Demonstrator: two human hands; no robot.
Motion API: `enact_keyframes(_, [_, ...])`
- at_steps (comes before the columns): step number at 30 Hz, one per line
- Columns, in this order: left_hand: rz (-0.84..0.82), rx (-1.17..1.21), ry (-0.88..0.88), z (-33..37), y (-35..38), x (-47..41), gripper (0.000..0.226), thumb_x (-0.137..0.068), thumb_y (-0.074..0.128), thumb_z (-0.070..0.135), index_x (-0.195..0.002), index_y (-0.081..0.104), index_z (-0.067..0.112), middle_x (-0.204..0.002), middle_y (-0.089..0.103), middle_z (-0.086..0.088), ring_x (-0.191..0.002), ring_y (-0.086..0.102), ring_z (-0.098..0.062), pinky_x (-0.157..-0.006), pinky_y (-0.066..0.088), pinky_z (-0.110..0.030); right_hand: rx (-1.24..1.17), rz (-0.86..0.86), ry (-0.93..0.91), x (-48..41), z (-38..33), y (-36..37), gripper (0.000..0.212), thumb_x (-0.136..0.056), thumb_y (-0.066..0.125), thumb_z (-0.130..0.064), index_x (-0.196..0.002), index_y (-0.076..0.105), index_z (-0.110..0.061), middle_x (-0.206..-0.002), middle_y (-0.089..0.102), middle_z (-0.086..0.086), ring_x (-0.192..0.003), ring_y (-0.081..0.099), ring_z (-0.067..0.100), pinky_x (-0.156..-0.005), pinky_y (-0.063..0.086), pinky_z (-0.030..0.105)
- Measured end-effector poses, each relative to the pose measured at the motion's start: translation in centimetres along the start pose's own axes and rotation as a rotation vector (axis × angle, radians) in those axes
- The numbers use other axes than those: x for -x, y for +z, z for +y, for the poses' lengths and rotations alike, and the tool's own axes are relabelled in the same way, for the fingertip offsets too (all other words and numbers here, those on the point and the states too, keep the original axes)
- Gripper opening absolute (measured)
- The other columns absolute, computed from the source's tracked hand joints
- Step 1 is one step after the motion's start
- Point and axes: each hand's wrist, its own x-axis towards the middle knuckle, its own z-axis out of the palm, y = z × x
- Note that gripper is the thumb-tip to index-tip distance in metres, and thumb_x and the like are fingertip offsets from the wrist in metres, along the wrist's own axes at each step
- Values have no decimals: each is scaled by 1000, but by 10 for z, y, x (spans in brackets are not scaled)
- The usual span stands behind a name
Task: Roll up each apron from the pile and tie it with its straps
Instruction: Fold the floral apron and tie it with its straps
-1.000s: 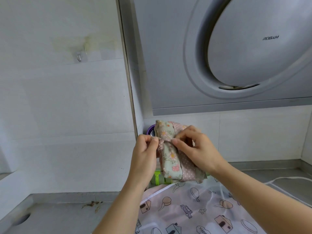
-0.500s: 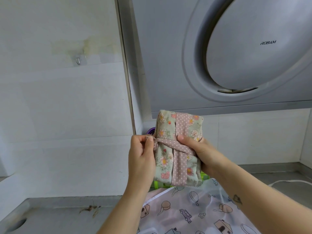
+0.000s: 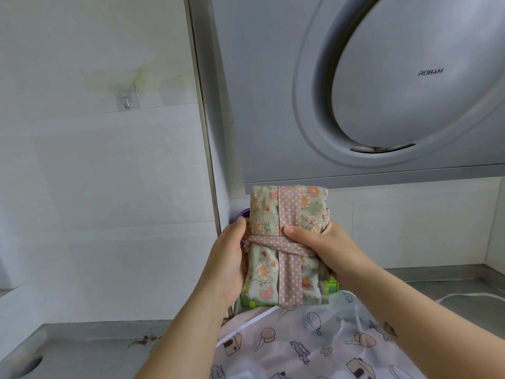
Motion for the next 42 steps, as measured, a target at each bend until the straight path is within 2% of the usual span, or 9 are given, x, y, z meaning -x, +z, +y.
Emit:
enact_keyframes(6, [57, -353, 202, -7, 1, 6, 61, -65, 72, 63, -112, 61, 25, -100, 74, 6, -92, 70, -13, -89, 54, -42, 35, -42, -1, 6, -10, 14, 26, -77, 74, -23, -98, 69, -8, -90, 74, 9, -79, 72, 22, -64, 57, 27])
enact_keyframes(12, [10, -83, 91, -13, -17, 8, 59, -69, 61, 48, -116, 59, 12, -101, 73, -7, -90, 71, -23, -72, 57, -35, -147, -93, 87, 1, -23, -1, 67, -67, 70, -61, -116, 57, -17, -100, 63, 9, -86, 62, 19, -78, 52, 32])
enact_keyframes(16, [-39, -6, 32, -23, -20, 12, 62, -75, 70, 51, -119, 58, 9, -104, 72, -12, -90, 71, -26, -68, 58, -34, -199, -263, 59, 1, -30, -14, 67, -62, 65, -19, -126, 50, -27, -90, 65, 1, -88, 60, 16, -78, 50, 37])
enact_keyframes(21, [-13, 41, 19, -29, -23, 12, 100, -46, 81, 68, -124, 59, 9, -116, 67, -19, -106, 64, -36, -91, 52, -48, 56, -361, -38, 6, -40, -23, 20, -67, 83, -12, -75, 66, -18, -70, 63, 1, -68, 60, 12, -65, 52, 21])
enact_keyframes(25, [-21, 49, -21, -37, -28, 11, 102, -46, 81, 70, -126, 58, 10, -118, 66, -19, -108, 64, -37, -95, 48, -52, 640, -284, -173, 16, -61, -41, 41, -71, 66, -42, -65, 58, -2, -64, 54, -3, -65, 52, 7, -68, 41, 20])
enact_keyframes(29, [-65, 63, -128, -42, -12, 15, 96, -57, 74, 72, -128, 58, 10, -119, 65, -19, -108, 64, -36, -97, 46, -53, 421, -283, -242, 26, -74, -47, 30, -84, 67, -18, -58, 57, -10, -74, 57, -6, -70, 56, 5, -73, 42, 20])
enact_keyframes(33, [-145, 147, -310, -44, 8, 19, 75, -74, 58, 65, -119, 64, 6, -108, 69, -20, -91, 70, -32, -68, 58, -37, 168, -275, -219, 38, -73, -53, 23, -77, 66, -13, -67, 46, -6, -60, 61, -3, -61, 59, 9, -66, 45, 17])
enact_keyframes(37, [-273, 372, -442, -43, 31, 23, 44, -73, 73, 45, -66, 74, 2, -66, 70, -15, -53, 69, -23, -35, 50, -27, 518, -310, -164, 55, -84, -70, 50, -70, 80, -30, -108, 48, -19, -74, 65, 5, -74, 61, 16, -80, 46, 29])
enact_keyframes(42, [-196, 382, -416, -63, 58, 19, 46, -79, 62, 52, -84, 77, 8, -86, 73, -6, -76, 72, -16, -81, 55, -30, 1250, -377, -245, 81, -81, -81, 45, -71, 77, -46, -108, 54, -34, -91, 53, -12, -101, 39, 4, -84, 39, 19])
